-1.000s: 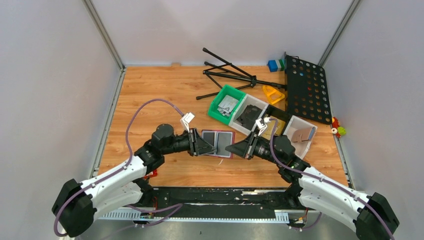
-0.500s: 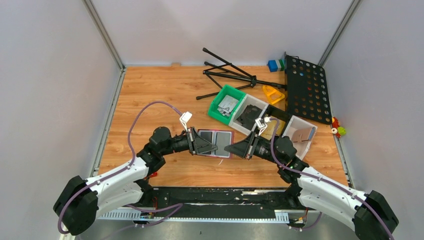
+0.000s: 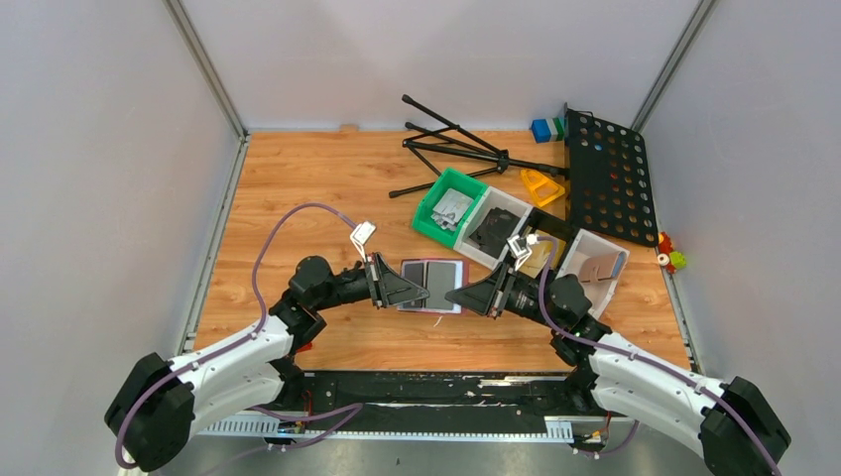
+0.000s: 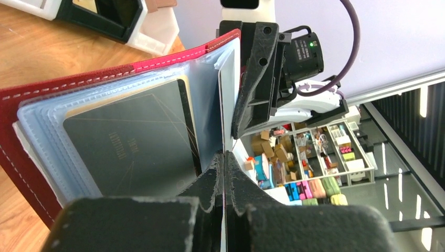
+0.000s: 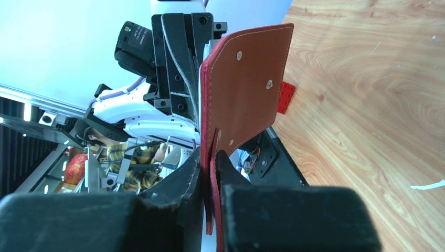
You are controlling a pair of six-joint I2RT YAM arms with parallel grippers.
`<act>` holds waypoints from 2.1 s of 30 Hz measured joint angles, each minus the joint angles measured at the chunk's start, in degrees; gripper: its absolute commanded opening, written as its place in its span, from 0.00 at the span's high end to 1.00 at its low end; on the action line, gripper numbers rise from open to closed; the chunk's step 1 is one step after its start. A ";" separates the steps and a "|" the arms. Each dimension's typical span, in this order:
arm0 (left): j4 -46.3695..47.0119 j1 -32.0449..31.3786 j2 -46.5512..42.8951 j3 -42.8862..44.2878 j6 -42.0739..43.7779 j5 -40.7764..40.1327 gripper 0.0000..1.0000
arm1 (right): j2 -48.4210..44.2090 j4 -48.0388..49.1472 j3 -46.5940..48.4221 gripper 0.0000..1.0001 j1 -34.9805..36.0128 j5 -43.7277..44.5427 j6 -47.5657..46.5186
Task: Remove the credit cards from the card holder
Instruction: Remove the credit card from the card holder.
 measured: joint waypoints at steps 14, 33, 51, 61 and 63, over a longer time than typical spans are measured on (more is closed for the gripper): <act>3.13 4.13 -1.25 -2.62 -2.25 1.95 0.85 | -2.34 0.02 -3.13 1.00 -1.14 0.52 1.57; 8.17 2.25 5.31 -2.40 -4.94 5.77 0.71 | 3.89 6.19 -3.10 1.00 -1.20 -2.49 3.04; 0.24 2.25 2.99 -1.86 -1.79 3.26 0.75 | 2.03 4.81 -3.06 1.00 -1.20 -2.58 2.62; 14.88 2.27 8.70 -2.89 -8.50 4.70 1.00 | 2.10 6.10 -3.06 0.99 -1.25 -2.58 2.67; 18.45 2.27 9.90 -3.69 -9.99 4.74 1.00 | 2.32 6.54 -3.06 0.99 -1.22 -2.60 2.67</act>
